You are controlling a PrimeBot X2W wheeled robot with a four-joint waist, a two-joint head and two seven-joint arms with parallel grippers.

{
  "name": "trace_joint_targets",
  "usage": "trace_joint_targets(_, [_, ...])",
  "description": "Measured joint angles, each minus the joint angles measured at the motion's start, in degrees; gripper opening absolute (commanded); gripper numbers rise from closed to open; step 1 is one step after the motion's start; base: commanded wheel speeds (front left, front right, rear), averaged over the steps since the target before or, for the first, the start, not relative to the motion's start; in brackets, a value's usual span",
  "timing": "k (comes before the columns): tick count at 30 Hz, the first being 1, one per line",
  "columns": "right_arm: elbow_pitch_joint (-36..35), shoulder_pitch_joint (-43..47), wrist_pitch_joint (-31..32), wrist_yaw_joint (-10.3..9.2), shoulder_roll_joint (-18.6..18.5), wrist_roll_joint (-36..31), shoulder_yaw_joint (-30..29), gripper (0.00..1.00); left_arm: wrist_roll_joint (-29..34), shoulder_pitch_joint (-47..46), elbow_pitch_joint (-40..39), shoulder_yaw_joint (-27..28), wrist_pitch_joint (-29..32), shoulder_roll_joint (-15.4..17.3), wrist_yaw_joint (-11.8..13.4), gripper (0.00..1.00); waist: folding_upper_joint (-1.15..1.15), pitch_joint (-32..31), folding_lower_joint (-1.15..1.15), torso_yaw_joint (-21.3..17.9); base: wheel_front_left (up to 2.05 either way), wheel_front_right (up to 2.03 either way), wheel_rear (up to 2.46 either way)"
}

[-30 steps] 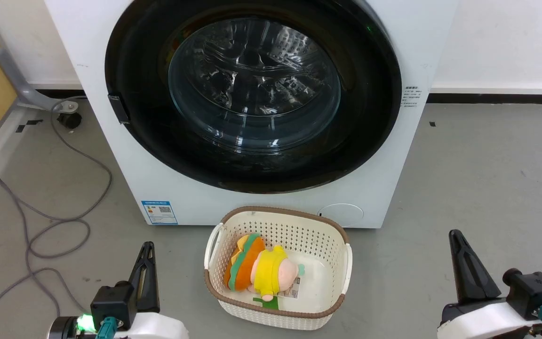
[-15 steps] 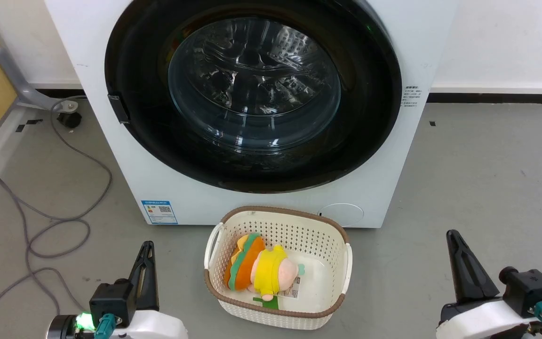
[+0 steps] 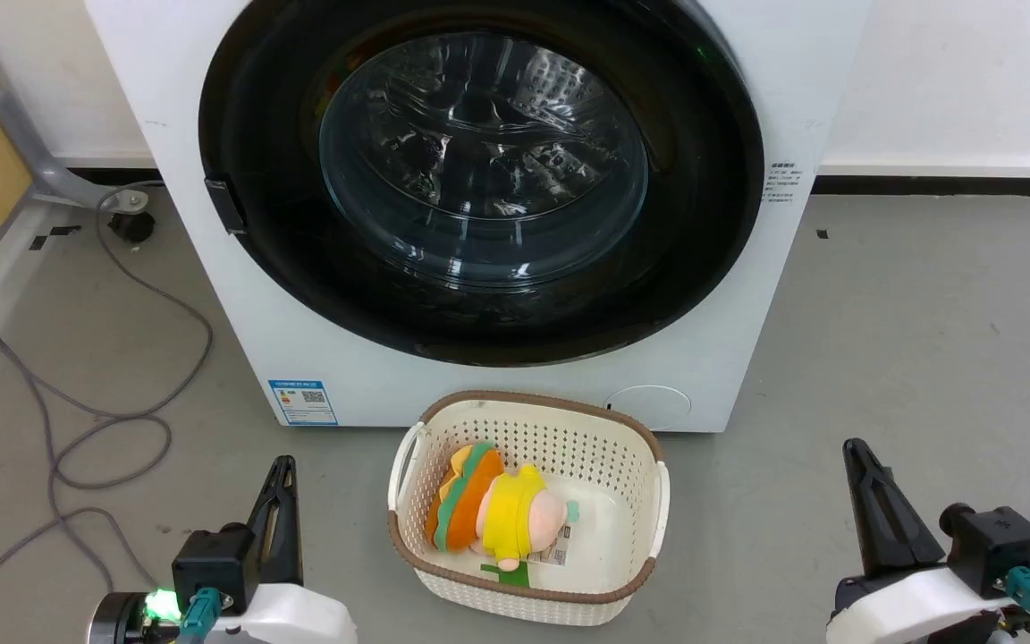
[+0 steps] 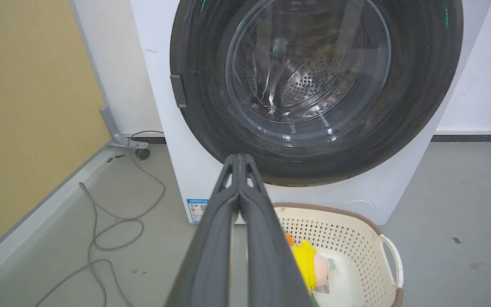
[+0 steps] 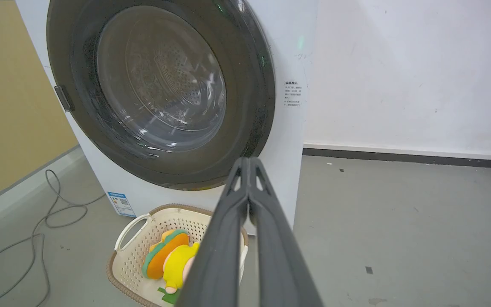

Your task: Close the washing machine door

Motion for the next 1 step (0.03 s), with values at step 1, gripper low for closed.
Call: trace_joint_targets(1, [-0.02, 0.0, 0.16, 0.0, 0.0, -0.05, 0.0, 0.0, 0.0, -0.01, -0.03, 0.01, 0.16, 0.0, -0.13, 0.0, 0.0, 0.01, 0.0, 0.01, 0.0, 0.0, 0.0])
